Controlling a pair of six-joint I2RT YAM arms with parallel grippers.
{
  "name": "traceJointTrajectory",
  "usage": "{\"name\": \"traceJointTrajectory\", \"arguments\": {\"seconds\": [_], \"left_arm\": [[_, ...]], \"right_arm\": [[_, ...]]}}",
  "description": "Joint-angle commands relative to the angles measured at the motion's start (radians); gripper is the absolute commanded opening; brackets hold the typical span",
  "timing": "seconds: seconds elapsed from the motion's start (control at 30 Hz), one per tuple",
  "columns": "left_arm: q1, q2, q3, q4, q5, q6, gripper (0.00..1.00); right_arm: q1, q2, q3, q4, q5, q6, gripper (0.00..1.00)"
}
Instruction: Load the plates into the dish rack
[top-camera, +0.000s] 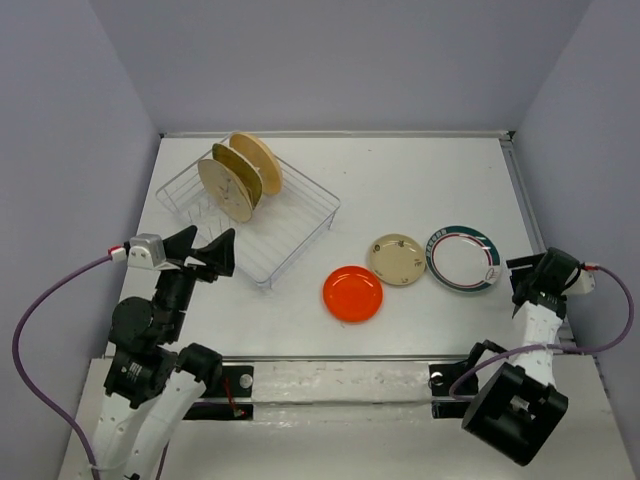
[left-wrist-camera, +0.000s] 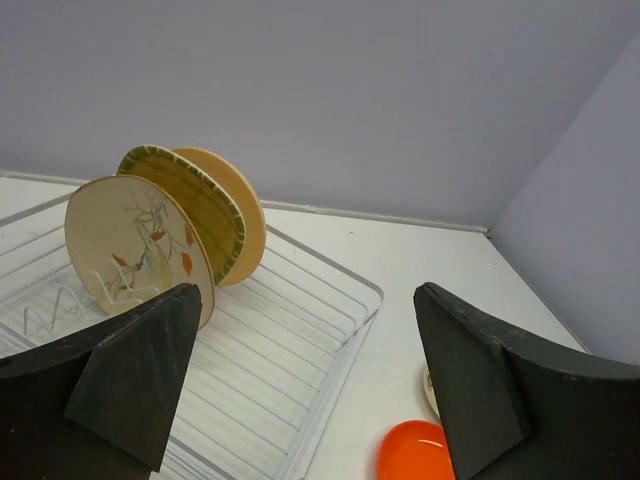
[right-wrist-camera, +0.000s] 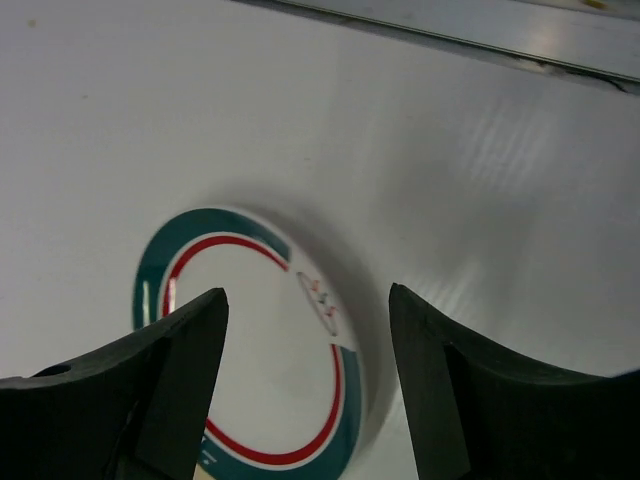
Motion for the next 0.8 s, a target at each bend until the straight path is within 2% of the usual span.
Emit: {"name": "traceJointTrajectory", "arguments": {"seconds": [0.0,0.13,0.33,0.4,0.5,0.6,0.77], "left_arm": [[-0.032,-0.043,0.017,0.041,-0.016,0.016,0.99],[-0.041,-0.063,0.019,0.038,-0.024,0.017,0.99],[-0.046,-0.076,0.020,0.036,-0.035,0.017,0.99],[-0.046,-0.076,0.020,0.036,-0.036,0.019,0.99],[-0.048,-0.073,0.020,0.035,-0.039,0.017,0.99],[-0.048,-0.066,0.020,0.033,-0.041,0.019,0.99],[-0.046,-0.052,0.020,0.033,-0.041,0.019,0.99]], "right_arm": [[-0.111,0.010,-0.039,-0.048,-0.122,-0.030,0.72],[-0.132,0.066,-0.038,-0.042,-0.250,-0.076,0.78],[-0.132,0.172,-0.067,0.032,-0.409,-0.103,0.79],[-0.132,0.188,-0.085,0.064,-0.444,-0.092,0.76],[-0.132,0.241,-0.119,0.141,-0.487,-0.063,0.66],[-0.132,0.291,-0.142,0.198,-0.472,-0.046,0.50],[-0.132,0.282,-0.160,0.244,-0.426,-0.027,0.29]]}}
